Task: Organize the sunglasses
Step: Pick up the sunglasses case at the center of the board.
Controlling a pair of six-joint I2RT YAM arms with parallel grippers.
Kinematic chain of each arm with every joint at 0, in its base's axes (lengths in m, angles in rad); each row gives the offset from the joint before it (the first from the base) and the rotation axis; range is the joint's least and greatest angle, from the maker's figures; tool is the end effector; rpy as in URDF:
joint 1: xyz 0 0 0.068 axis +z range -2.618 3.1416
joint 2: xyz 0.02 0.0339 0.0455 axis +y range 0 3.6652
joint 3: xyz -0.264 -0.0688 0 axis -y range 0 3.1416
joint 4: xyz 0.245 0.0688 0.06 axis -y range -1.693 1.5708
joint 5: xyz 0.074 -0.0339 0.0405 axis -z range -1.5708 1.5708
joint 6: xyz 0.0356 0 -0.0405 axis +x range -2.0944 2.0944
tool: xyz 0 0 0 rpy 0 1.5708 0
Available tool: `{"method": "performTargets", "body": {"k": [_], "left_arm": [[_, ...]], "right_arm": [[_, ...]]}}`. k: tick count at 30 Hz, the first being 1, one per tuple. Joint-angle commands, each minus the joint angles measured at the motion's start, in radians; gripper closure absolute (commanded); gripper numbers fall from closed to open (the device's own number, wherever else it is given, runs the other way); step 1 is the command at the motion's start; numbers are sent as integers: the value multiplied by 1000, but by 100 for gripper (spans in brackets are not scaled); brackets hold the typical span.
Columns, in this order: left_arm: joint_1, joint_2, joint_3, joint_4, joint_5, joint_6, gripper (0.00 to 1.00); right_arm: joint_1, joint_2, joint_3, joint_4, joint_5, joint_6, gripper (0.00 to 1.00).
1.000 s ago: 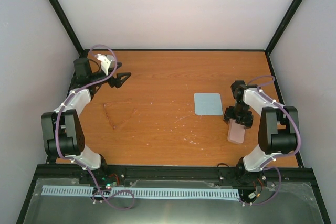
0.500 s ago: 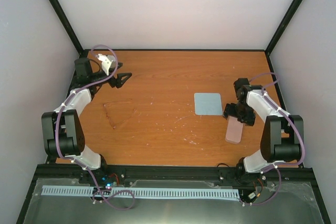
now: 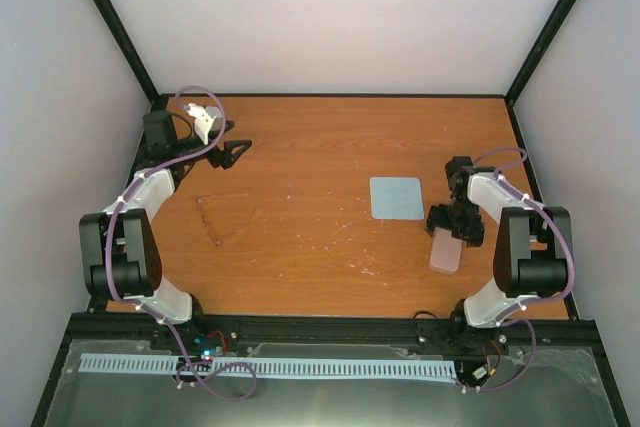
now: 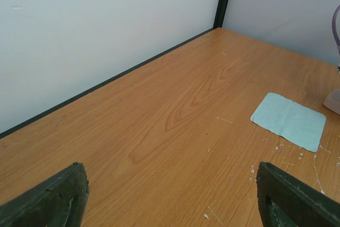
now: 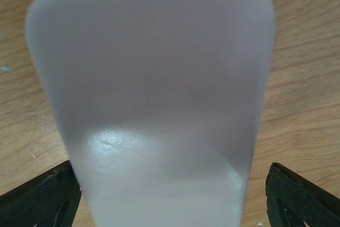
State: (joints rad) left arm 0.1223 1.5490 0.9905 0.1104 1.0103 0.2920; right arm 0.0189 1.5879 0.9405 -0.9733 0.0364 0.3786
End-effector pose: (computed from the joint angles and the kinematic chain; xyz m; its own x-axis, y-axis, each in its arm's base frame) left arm 0.3387 0.0113 0.2582 -0.2124 0.1281 -0.9688 0.7873 0.6097 -0.0920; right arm 0.2506 0.0034 0.1681 -0.9355 0.3518 0.0329 0.3499 0.9353 -0.0522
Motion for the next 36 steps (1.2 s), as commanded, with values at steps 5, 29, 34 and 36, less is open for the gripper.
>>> {"method": "performTargets", "body": {"k": [5,29,34,36], "left_arm": [[-6,-13,18,-18,-8,28,15],[-18,-5,22,-23,-6,32,15],[-18,-1,23,-23,-6,33,15],[-18,1,23,-23,-6,32,15]], "right_arm": [[-36,35,-41,55,-27,-46,14],[-37,-25,-11,32,-56,-41,21],[-39,-16,-14,33,-58,-46,33],[-39,-13,-14,35,-60,-46,39]]}}
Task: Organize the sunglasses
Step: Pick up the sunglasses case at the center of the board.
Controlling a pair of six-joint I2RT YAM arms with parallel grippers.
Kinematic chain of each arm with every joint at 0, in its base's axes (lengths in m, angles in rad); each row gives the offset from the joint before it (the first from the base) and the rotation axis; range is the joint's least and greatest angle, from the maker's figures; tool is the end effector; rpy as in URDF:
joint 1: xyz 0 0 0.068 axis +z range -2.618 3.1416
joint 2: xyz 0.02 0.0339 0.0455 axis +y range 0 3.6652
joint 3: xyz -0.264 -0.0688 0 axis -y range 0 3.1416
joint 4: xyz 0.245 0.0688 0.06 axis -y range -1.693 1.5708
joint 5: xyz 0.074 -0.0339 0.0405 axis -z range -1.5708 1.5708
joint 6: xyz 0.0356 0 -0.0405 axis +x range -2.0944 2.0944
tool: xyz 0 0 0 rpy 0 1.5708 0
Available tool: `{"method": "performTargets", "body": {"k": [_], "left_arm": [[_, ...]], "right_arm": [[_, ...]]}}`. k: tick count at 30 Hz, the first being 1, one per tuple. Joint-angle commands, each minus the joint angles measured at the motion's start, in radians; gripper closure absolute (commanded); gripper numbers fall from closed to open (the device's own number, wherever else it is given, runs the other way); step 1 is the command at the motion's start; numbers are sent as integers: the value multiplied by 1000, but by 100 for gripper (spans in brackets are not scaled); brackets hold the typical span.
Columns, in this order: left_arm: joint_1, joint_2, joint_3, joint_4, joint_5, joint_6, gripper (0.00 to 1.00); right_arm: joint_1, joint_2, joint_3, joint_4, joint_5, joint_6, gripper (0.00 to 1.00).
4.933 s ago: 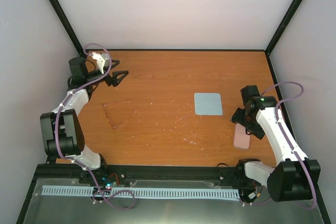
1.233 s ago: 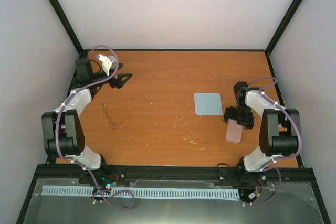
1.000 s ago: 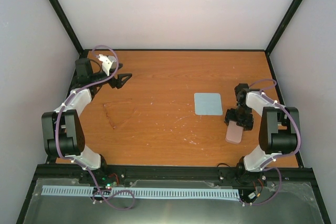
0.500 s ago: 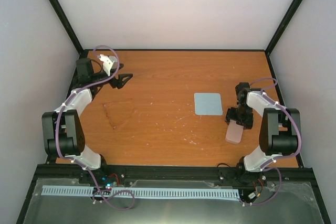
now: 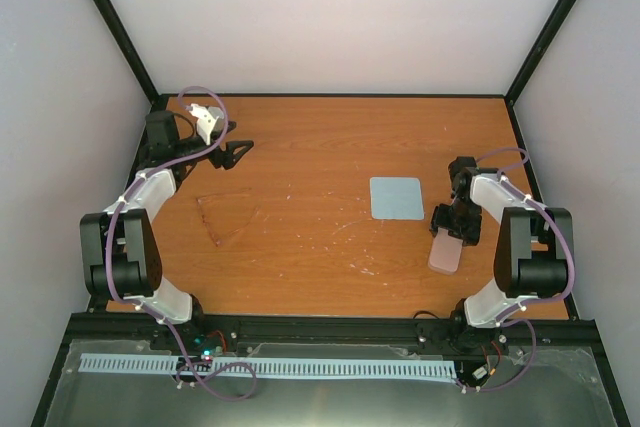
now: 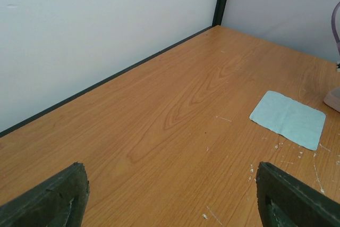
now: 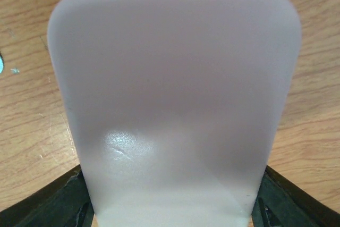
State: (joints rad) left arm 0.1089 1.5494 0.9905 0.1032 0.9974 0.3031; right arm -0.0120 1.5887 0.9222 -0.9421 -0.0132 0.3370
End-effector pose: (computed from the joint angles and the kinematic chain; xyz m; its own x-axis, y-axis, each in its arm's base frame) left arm 0.3389 0.0070 0.2573 -0.2113 0.1398 -0.9674 0.7900 0.6072 -0.0848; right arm 0.2502 -0.0025 0.1636 -0.9389 0.3419 0.0400 0.3422 0.9396 0.0000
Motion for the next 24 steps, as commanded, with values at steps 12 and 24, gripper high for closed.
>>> {"method": "performTargets", "body": {"k": [12,24], "left_arm": [[-28,4,27,-8,20,29,17],[-129,-56,103,-10,168,-44,61]], "right_arm": [[-8,9,-18,23,-25,-9,78],[1,-254,268,-65,-250,10,97]]}}
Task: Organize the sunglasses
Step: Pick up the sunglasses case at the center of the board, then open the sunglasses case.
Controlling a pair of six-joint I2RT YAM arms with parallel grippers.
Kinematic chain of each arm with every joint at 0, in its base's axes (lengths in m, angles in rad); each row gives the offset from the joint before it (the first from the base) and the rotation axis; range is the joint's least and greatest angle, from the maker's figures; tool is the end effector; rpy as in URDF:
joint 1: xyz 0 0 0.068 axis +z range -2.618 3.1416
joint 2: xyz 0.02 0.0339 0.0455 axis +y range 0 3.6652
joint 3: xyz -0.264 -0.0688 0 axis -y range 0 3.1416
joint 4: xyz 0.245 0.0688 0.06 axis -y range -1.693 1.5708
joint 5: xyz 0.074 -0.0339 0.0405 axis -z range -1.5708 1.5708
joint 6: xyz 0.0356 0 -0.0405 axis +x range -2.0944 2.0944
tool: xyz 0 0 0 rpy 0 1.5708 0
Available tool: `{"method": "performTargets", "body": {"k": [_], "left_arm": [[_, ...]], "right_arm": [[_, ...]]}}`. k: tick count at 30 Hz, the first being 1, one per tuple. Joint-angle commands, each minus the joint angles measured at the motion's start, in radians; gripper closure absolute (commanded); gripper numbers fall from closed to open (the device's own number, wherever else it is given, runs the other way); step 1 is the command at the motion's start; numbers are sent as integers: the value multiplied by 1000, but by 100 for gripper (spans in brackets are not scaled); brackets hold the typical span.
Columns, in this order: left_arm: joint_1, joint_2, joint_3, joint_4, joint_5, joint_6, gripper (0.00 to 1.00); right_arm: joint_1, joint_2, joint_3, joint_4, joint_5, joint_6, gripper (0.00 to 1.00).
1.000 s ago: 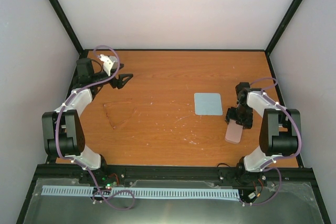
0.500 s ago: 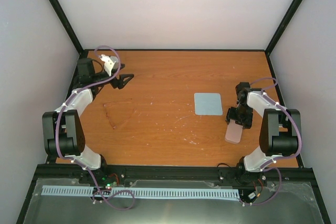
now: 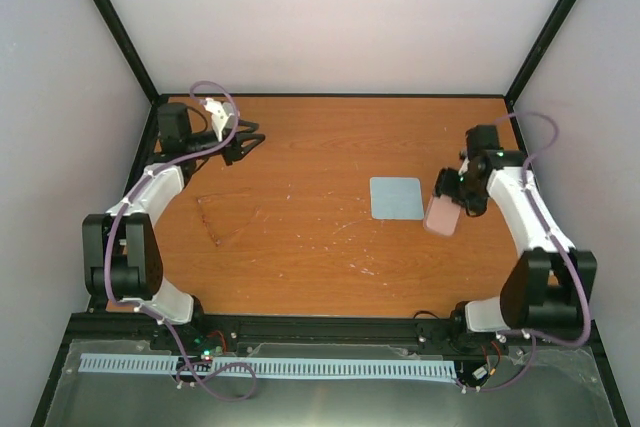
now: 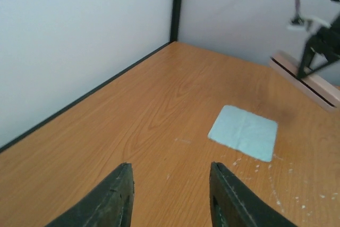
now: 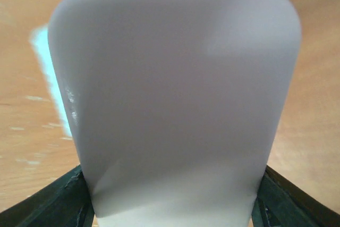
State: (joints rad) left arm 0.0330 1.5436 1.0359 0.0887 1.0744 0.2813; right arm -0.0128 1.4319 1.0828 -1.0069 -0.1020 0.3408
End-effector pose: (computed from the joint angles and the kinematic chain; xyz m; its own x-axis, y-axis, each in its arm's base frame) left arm 0.3400 -0.0201 0.2737 -0.1721 0.1266 -0.9769 0.8690 0.4865 -0.0901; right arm 0.2575 0.0003 0.2406 -0.9238 0.3444 -0.1676 0.3181 0.9336 0.1650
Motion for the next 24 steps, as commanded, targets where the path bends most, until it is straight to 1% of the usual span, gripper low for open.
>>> {"method": "performTargets", "body": {"k": [1,3,4,7,10,13,15,21,24], "left_arm": [[-70,-56,60,16,100,-38,61],[-102,-65,63,52,143,-80,61],[-116,-67,68,58,153,-75,62],[-150,-72,78,98,164,-104,64],[-182,-73,89,116,173,-129,70],[-221,-81,89,118,183,-130,83],[-240,-87,80,118,181,-124,98],[-281,-108,57,123,188,-109,99],[-292,-110,48,120,197,-106,99]], "right_arm": [[7,-110,110,31,-237,9,97],[31,-125,88,129,-403,28,97],[60,-133,65,202,-480,38,97],[186,-108,25,377,-555,78,97],[304,-25,46,470,-625,89,97],[377,42,90,538,-684,101,97],[406,75,130,542,-700,94,97],[451,128,202,599,-729,121,97],[487,156,259,600,-732,125,97]]}}
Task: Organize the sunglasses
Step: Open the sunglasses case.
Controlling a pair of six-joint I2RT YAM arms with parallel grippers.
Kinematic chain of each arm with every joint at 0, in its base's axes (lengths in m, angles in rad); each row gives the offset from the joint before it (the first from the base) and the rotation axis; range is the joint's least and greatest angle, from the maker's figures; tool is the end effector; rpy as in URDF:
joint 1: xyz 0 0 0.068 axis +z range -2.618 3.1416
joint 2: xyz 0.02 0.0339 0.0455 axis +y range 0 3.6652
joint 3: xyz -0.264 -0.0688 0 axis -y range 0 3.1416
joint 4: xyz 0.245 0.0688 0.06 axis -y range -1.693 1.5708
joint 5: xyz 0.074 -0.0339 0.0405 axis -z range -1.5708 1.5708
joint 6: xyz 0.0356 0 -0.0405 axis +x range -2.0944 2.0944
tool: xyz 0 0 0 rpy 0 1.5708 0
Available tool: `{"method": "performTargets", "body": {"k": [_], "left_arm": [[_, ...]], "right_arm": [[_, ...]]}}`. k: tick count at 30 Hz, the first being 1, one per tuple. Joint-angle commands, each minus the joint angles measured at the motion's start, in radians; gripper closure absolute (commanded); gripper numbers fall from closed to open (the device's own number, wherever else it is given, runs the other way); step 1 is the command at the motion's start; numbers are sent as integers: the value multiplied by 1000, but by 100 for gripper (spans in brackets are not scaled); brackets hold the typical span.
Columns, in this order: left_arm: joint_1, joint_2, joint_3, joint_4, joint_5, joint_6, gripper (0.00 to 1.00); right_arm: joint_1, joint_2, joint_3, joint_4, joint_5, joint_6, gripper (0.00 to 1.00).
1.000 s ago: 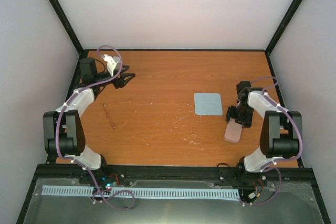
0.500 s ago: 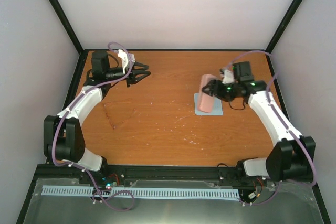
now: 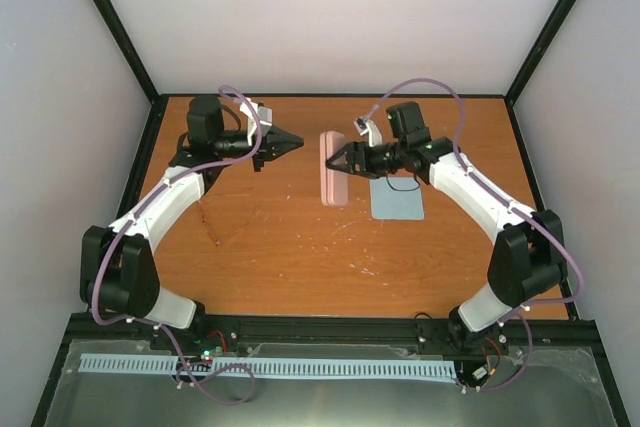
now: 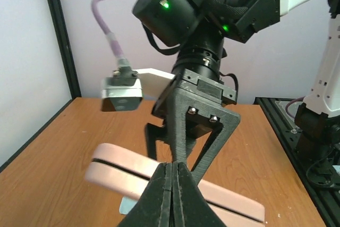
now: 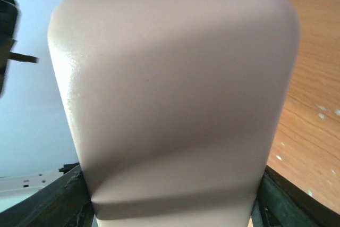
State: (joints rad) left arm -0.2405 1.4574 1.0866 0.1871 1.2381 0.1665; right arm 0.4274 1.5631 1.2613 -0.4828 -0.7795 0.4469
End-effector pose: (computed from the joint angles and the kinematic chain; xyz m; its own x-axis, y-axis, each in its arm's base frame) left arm 0.3071 -0.1099 0.3273 -0.0125 0.0588 -0.9982 0.9962 0.0873 -0.0073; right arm 0.2991 0.1637 0.2918 -0.9029 -0.0735 -0.4235 -0.3962 0.5243 0.7537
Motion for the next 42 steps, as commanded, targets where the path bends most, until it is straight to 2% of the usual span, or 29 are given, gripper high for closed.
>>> {"method": "performTargets", "body": {"k": [1,6,13,20,31,42], "left_arm": [[-21,-23,-5,21,35,11,99],[-36,-13,-6,28,45,10,99],[-39,-3,-19,7,7,34,99],[-37,-8,-31,-99,-64,157,99],[-16,-12,-57,-161,-116,220,100],[-14,64,-54,-169,-153,262,100]], "right_arm": [[60,36,100,71,-52,18,97],[122,70,170,51,-30,25,97],[155,50,181,56,-18,42,97],[159,8,181,7,27,27,97],[157,-24,172,17,33,36,97],[157,-73,172,-1,18,38,97]]}}
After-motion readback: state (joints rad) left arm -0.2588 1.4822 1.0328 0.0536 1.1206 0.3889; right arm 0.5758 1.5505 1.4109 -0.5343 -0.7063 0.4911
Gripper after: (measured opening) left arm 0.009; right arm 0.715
